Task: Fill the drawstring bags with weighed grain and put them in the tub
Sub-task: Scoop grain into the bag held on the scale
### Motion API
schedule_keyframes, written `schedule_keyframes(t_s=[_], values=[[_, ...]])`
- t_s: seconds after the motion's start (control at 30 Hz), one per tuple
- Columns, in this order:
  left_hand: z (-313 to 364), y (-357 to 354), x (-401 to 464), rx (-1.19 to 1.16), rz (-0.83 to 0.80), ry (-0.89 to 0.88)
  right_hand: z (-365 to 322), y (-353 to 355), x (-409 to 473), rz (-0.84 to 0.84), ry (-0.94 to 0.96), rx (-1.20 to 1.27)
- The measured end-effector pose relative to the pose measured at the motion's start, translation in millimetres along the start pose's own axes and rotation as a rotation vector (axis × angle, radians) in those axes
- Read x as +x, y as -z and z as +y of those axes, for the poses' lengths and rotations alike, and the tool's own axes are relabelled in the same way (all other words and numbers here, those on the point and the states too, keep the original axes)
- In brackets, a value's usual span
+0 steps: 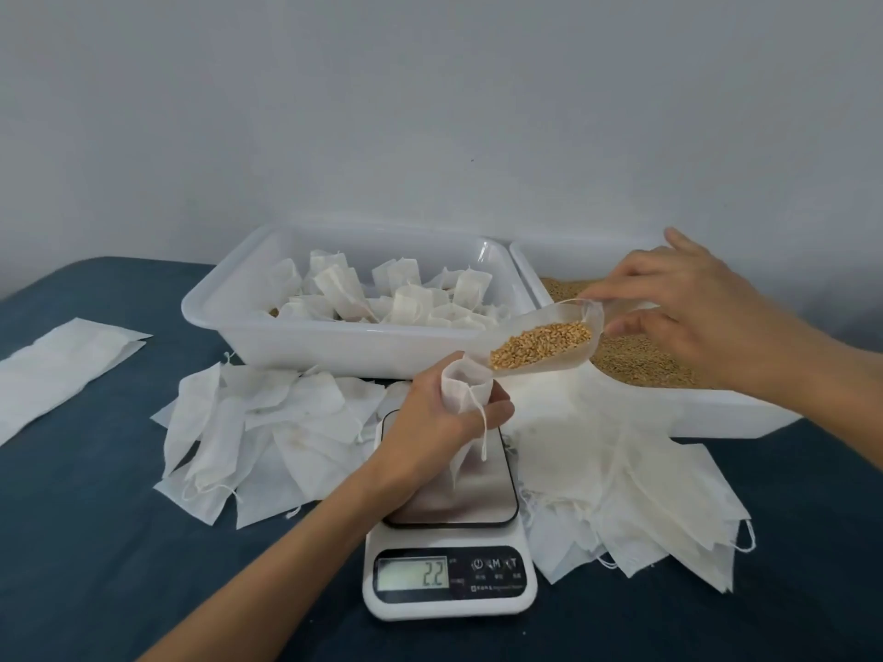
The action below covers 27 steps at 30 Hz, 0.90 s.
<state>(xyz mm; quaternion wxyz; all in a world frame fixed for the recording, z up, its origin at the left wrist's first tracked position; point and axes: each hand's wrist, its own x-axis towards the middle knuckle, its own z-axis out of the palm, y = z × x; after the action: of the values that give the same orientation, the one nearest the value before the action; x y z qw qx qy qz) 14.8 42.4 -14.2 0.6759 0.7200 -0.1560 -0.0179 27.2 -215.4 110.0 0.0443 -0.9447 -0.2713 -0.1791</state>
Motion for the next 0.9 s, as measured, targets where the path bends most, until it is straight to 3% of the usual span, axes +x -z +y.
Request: schedule_keyframes(t_s=[0.9], values=[[-3.9,-0.6,-0.1,-0.016,-0.030,-0.058,-18.4,7.7,2.3,0.072,0.059,-0.170]])
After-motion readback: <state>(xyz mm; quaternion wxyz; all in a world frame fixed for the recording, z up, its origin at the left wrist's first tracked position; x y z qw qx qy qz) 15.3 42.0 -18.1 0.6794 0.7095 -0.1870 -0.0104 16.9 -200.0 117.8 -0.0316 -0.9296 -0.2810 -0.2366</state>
